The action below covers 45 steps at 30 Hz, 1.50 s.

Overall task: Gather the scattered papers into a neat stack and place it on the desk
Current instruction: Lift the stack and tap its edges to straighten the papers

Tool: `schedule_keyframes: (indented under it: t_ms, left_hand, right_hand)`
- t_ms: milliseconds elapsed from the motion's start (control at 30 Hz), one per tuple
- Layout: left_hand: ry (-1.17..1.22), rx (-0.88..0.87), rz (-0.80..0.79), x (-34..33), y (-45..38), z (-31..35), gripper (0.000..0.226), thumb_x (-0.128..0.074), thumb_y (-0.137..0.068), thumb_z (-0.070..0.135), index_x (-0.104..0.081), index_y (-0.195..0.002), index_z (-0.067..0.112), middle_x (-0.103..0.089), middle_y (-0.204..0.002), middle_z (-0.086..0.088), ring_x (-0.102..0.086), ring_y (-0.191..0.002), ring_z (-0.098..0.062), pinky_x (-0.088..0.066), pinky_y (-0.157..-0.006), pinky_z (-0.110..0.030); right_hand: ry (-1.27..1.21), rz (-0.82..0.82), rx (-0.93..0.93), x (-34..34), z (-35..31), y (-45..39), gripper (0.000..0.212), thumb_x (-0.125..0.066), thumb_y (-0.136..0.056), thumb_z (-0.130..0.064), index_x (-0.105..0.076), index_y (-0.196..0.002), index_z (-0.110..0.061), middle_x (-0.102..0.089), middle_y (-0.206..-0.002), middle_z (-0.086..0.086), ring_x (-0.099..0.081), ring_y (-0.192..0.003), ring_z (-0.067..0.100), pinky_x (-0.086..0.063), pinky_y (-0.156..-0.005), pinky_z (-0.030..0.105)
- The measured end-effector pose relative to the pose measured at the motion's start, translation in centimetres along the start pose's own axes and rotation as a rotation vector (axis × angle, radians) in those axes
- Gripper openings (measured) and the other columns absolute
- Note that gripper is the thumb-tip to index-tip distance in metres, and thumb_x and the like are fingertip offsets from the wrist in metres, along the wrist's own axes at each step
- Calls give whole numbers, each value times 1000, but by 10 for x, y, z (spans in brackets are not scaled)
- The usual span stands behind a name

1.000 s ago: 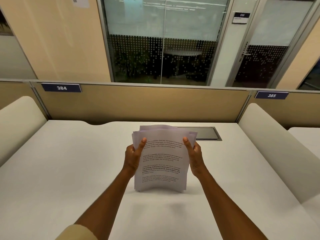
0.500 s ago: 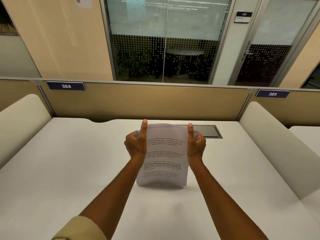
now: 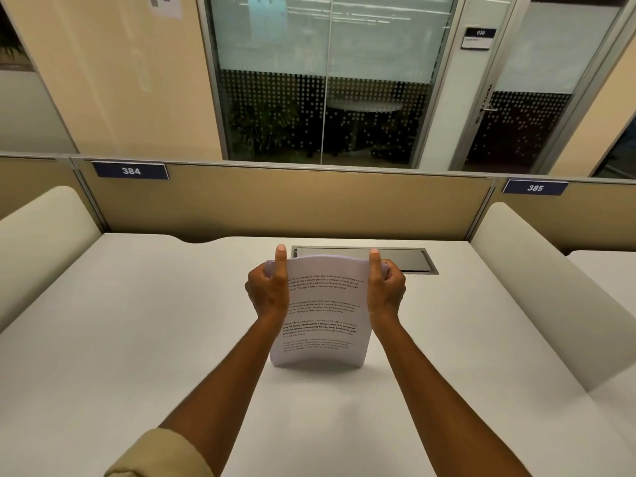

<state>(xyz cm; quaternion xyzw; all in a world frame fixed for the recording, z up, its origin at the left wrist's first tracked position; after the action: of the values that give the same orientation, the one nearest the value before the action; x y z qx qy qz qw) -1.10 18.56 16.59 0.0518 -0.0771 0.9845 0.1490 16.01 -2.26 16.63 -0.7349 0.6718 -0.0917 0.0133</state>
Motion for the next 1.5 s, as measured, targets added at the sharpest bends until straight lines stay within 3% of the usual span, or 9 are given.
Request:
schedule_keyframes:
  t_ms: [267,433,533,633,833,967,1200,1367,1500]
  left_hand:
    - [17,49,19,1,-1,-2,40,-41,-86,42,-41,-56,16,-55,-57,-1,-56,-58,-20,-42,-53,-22]
    - [52,11,7,-1,-1,-2,54,-38,-86,63,-42,-56,18,-57,-59,-3,-58,-57,-18,-44,-55,-22]
    - [77,9,-28,-5,-1,-3,55,-41,-80,70,-46,-60,19,-62,-64,-4,-63,-61,-21,-48,-55,-24]
    - [121,9,-107,-12,0,-7,52,-53,-76,69,-55,-70,17,-67,-72,-5,-67,-65,-24,-54,-55,-30]
    - [110,-62,-295,-26,1,-17,40,-78,-75,39,-60,-103,18,-68,-97,-6,-69,-85,-23,-63,-66,-38]
    - [95,-67,-328,-28,-4,-23,39,-75,-80,31,-59,-113,19,-69,-103,-4,-69,-89,-24,-63,-69,-39]
    - [100,7,-331,-25,14,-52,39,-69,-86,25,-51,-121,23,-64,-105,3,-68,-89,-20,-60,-63,-25]
    - [106,88,-318,-25,32,-88,21,-62,-91,17,-60,-112,20,-69,-99,0,-69,-90,-23,-59,-60,-22]
    - [119,123,-303,-30,34,-97,16,-58,-94,16,-62,-109,20,-70,-101,-7,-69,-91,-27,-61,-70,-36]
  right_hand:
    - [27,2,5,1,-1,3,37,-45,-94,-47,-46,-69,-19,-58,-70,1,-57,-63,15,-44,-51,21]
    - [33,1,14,1,1,1,48,-47,-90,-59,-47,-67,-18,-60,-69,6,-60,-63,18,-50,-54,26]
    - [26,-55,32,-2,2,4,45,-52,-86,-61,-52,-78,-18,-62,-73,3,-61,-64,16,-48,-52,21]
    - [13,-116,58,-6,5,9,44,-61,-82,-57,-54,-98,-17,-63,-86,5,-64,-74,16,-51,-52,17]
    - [14,-185,9,-13,23,7,53,-75,-79,-39,-49,-120,-19,-61,-108,7,-65,-94,22,-62,-74,38]
    - [19,-197,-11,-14,30,1,60,-77,-76,-41,-47,-125,-22,-61,-112,6,-65,-97,23,-62,-75,43]
    - [8,-227,-32,-14,42,13,52,-76,-81,-28,-45,-122,-23,-60,-111,3,-65,-92,18,-62,-71,32]
    - [45,-284,-100,-15,79,29,48,-74,-83,-21,-47,-123,-22,-61,-114,3,-64,-98,19,-60,-73,30]
    - [41,-287,-152,-18,96,32,47,-73,-84,-21,-52,-126,-19,-64,-115,4,-65,-100,22,-61,-79,36]
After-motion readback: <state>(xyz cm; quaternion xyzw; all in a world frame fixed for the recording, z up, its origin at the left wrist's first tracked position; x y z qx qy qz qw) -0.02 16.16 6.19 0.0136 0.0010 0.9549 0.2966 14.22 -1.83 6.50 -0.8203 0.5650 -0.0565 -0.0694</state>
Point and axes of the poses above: each hand's wrist, its own y-axis away from the middle knuckle, its own x-axis out of the back of the hand, z = x × y, the point moved 9 cm from there along -y, towards the middle knuckle
